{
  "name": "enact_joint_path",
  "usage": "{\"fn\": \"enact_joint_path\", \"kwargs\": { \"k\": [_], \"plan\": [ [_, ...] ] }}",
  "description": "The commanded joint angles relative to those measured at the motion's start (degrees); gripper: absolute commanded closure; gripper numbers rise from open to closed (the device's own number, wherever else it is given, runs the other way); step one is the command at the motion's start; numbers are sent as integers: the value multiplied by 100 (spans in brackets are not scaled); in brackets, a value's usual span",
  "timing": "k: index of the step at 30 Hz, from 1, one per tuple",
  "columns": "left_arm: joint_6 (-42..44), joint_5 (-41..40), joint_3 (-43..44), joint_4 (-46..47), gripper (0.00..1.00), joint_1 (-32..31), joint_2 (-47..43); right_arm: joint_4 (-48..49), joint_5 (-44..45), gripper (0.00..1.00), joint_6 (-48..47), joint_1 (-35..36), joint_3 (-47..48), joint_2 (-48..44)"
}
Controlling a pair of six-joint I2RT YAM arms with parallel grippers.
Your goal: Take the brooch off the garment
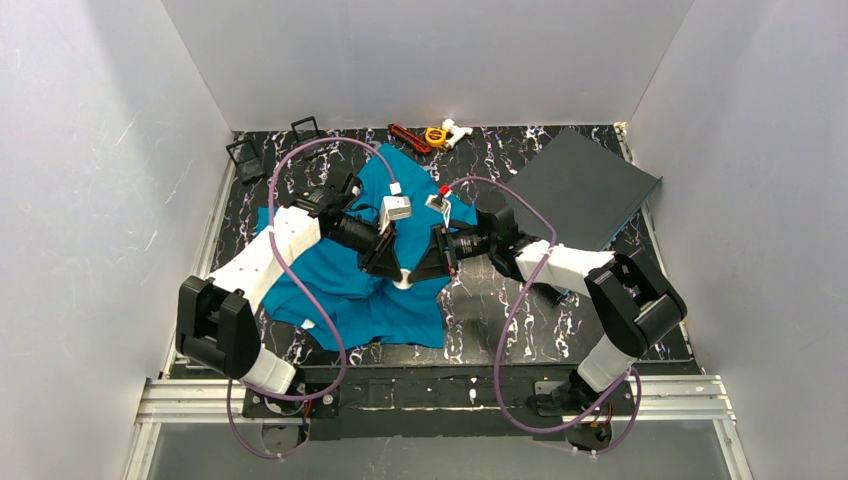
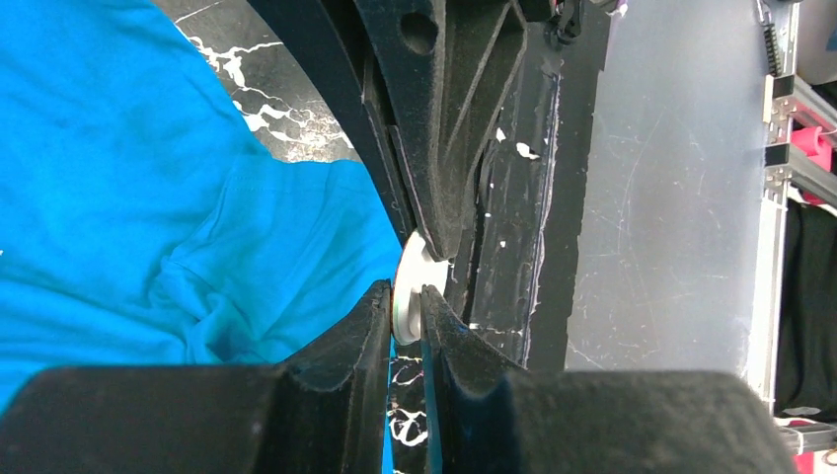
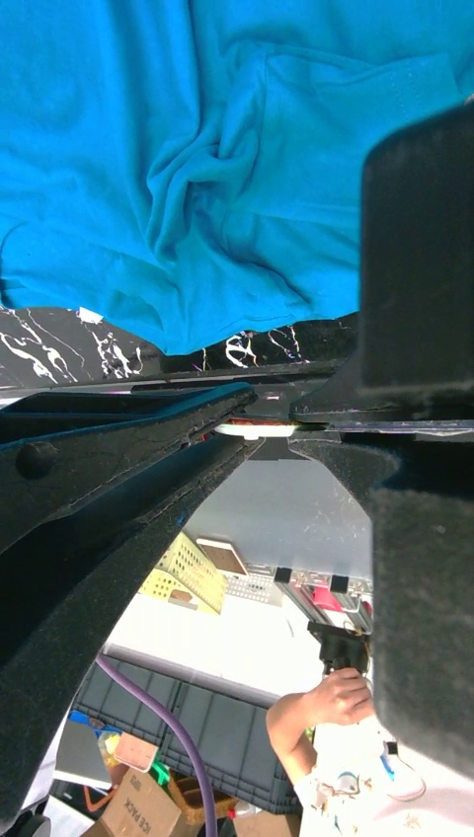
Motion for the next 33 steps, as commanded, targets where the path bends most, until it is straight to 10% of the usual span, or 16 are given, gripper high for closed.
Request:
{"fn": "enact_joint_path", "kwargs": {
  "k": [1,19,33],
  "plan": [
    [645,-502,232,-445,93,42,-32,-286,-241,99,-137,-23,243,-80],
    [988,-591,459,-775,62,49,-303,-770,-130,99,-508,-6,363,-46],
    [272,614,532,-830,63,307,236,-399,-341,99,-369,-12,284,-147]
  ]
}}
